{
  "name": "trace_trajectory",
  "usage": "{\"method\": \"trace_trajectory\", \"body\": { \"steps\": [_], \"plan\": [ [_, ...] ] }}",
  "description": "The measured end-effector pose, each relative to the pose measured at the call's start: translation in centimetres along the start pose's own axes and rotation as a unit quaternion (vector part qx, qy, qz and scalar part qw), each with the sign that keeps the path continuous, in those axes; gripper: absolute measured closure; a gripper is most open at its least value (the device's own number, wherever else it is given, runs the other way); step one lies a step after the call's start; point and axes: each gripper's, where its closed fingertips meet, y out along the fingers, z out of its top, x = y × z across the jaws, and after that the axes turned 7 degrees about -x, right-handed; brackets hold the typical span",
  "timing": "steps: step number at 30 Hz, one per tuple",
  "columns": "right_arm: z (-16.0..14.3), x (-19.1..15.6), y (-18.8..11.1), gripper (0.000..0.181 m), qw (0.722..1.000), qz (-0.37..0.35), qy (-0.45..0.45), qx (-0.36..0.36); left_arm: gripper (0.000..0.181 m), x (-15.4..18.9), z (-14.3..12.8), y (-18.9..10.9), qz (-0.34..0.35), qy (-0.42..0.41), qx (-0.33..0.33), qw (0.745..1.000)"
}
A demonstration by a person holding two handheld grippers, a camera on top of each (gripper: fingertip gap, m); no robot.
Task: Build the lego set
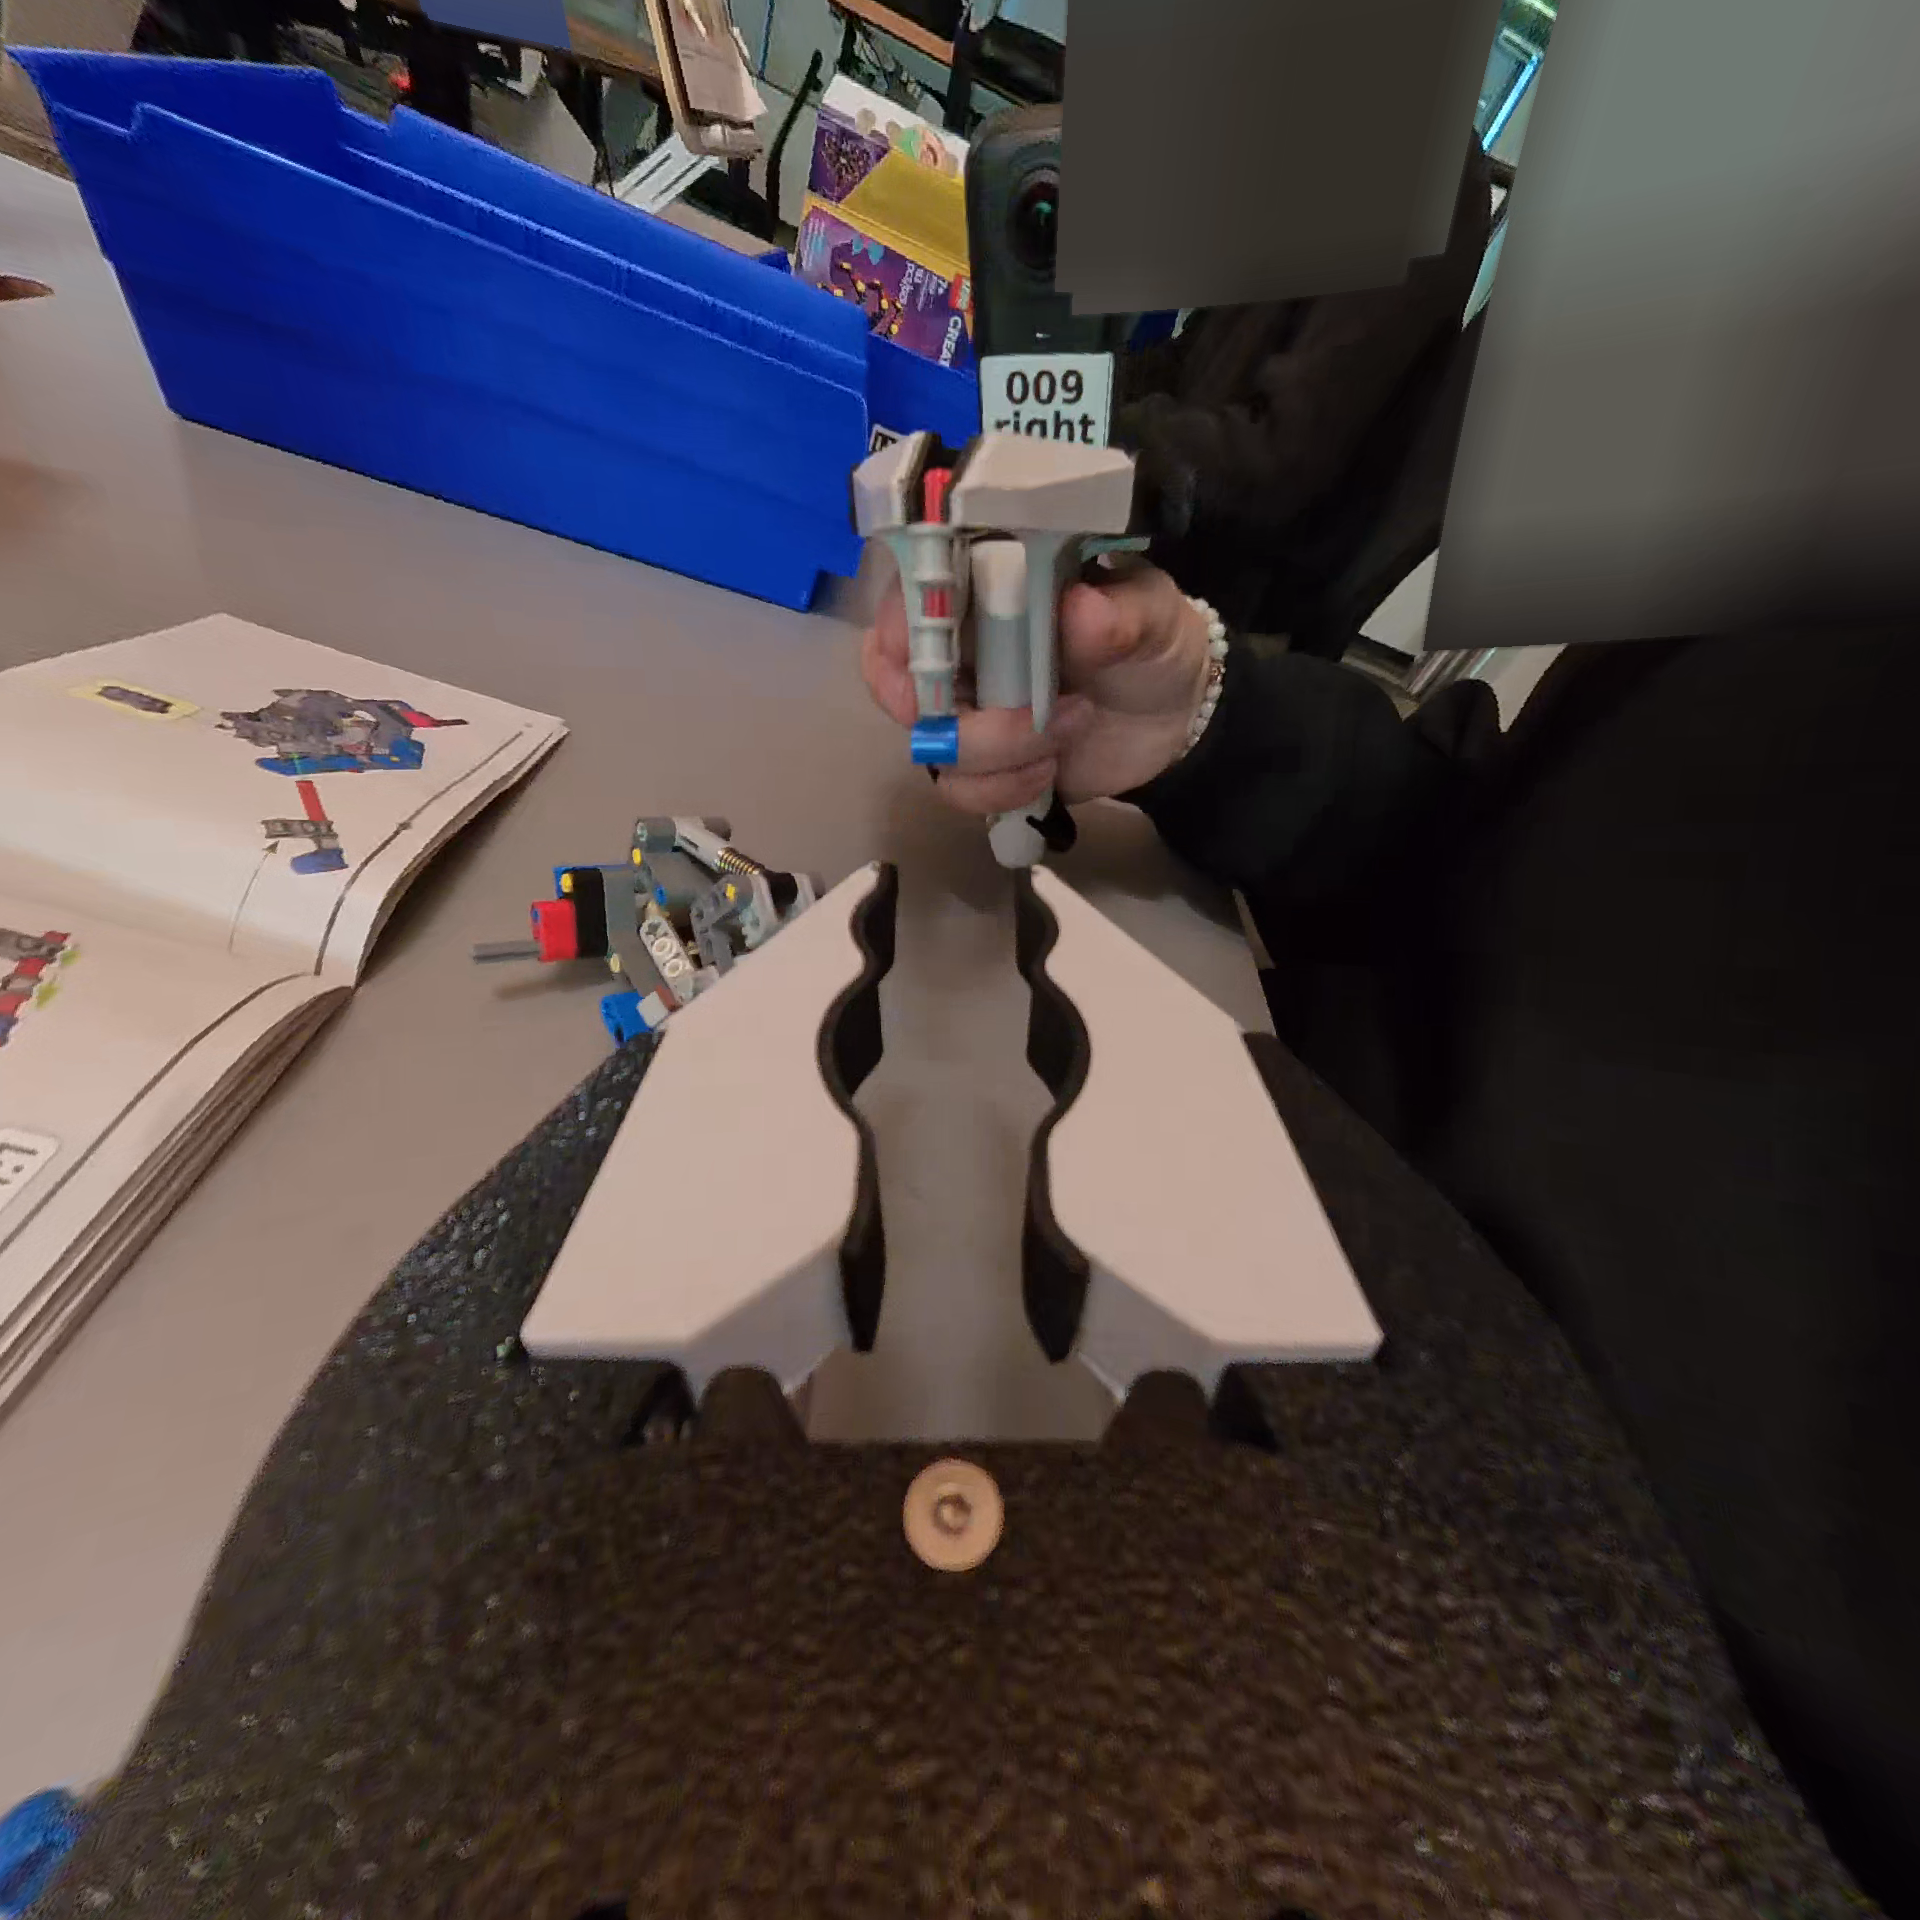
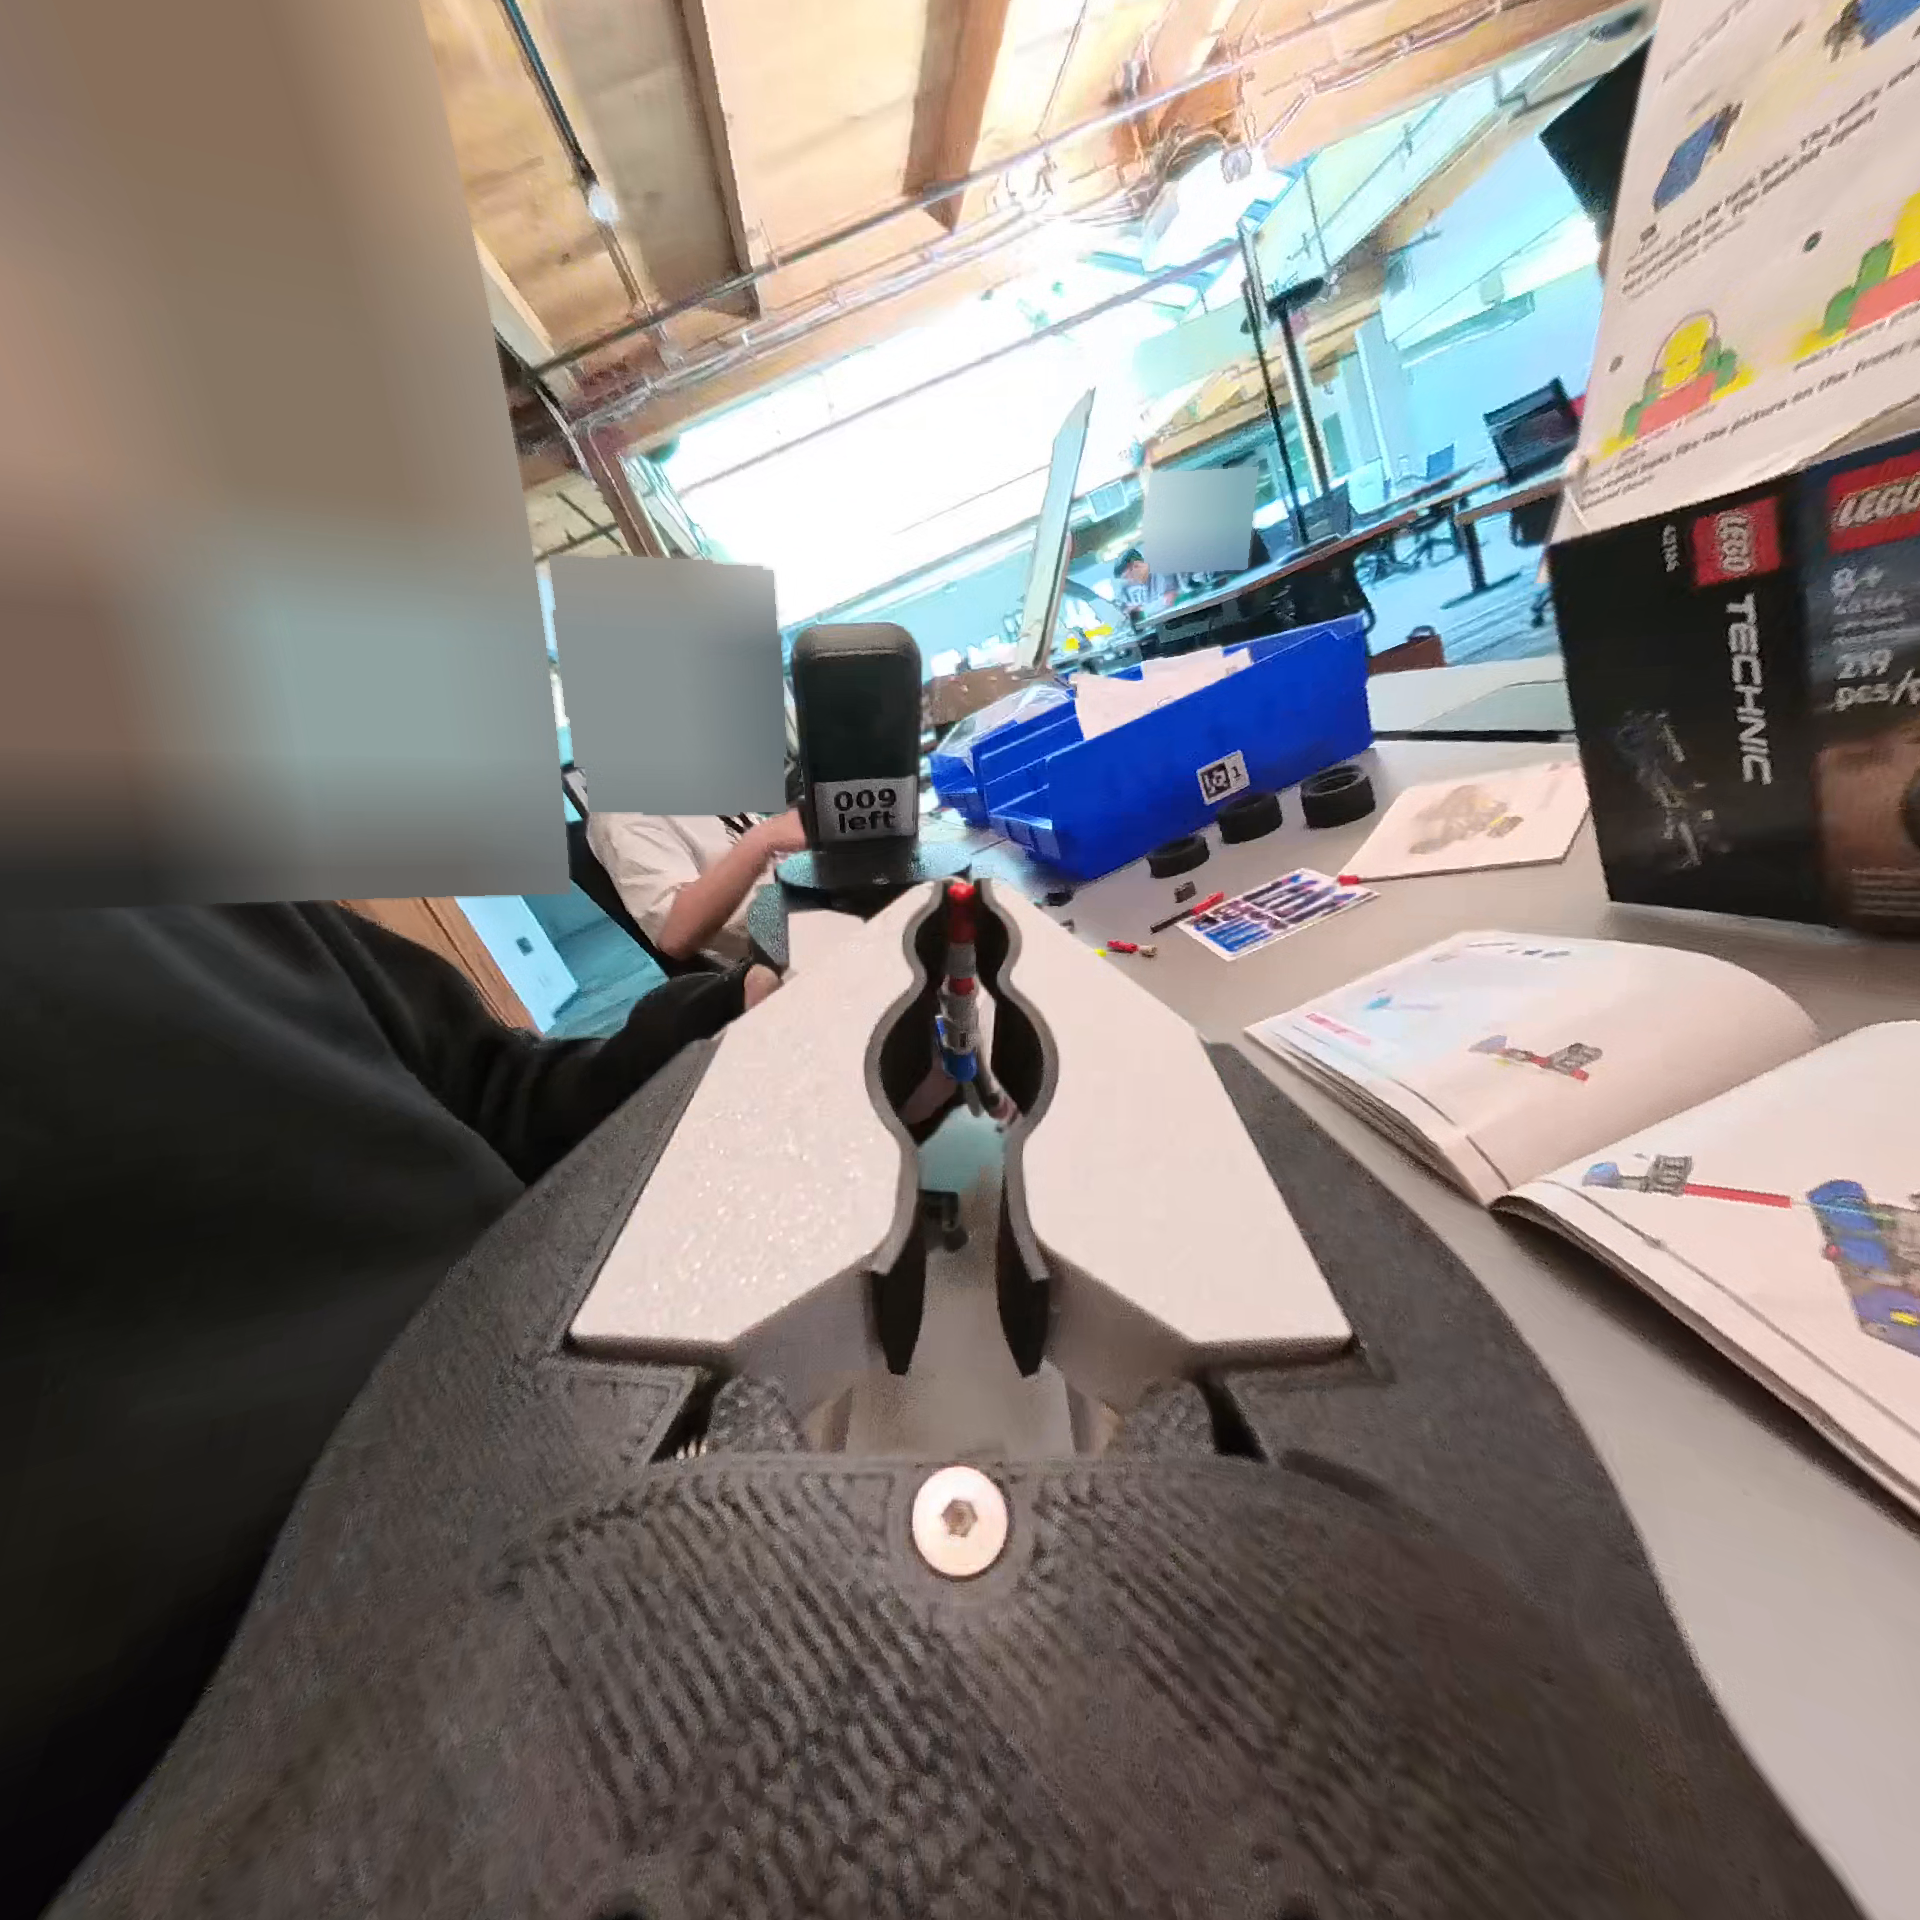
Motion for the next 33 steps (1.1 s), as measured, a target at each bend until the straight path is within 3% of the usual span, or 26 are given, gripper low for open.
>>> {"method": "trace_trajectory", "body": {
  "steps": [7,11,16,19,21,25,33],
  "plan": [
    [-1.2,-0.6,1.3,0.179,0.999,0.029,0.017,-0.006,0.164,0.4,0.7,0.3,-0.003,-0.009,0.017,1.0],
    [-1.4,-0.6,1.5,0.18,0.999,0.034,0.023,-0.006,0.176,0.1,1.3,-0.2,0.014,0.003,0.033,0.999],
    [-2.3,-0.1,1.5,0.179,0.999,0.014,0.0,-0.049,0.176,-0.5,0.4,-0.7,0.054,0.029,-0.002,0.998],
    [-2.9,0.6,0.5,0.175,0.99,-0.012,-0.057,-0.126,0.176,-1.6,-1.6,-1.3,0.105,0.035,-0.072,0.991],
    [-3.3,1.7,-1.1,0.17,0.966,-0.054,-0.155,-0.202,0.176,-2.4,-3.5,-1.8,0.15,0.048,-0.132,0.979],
    [-4.3,3.9,-3.4,0.163,0.882,-0.092,-0.315,-0.338,0.176,-3.1,-6.5,-1.5,0.191,0.065,-0.221,0.954],
    [-7.2,6.1,-2.6,0.164,0.82,-0.016,-0.378,-0.429,0.176,-4.1,-6.9,-0.3,0.22,0.07,-0.231,0.945]
  ]
}}
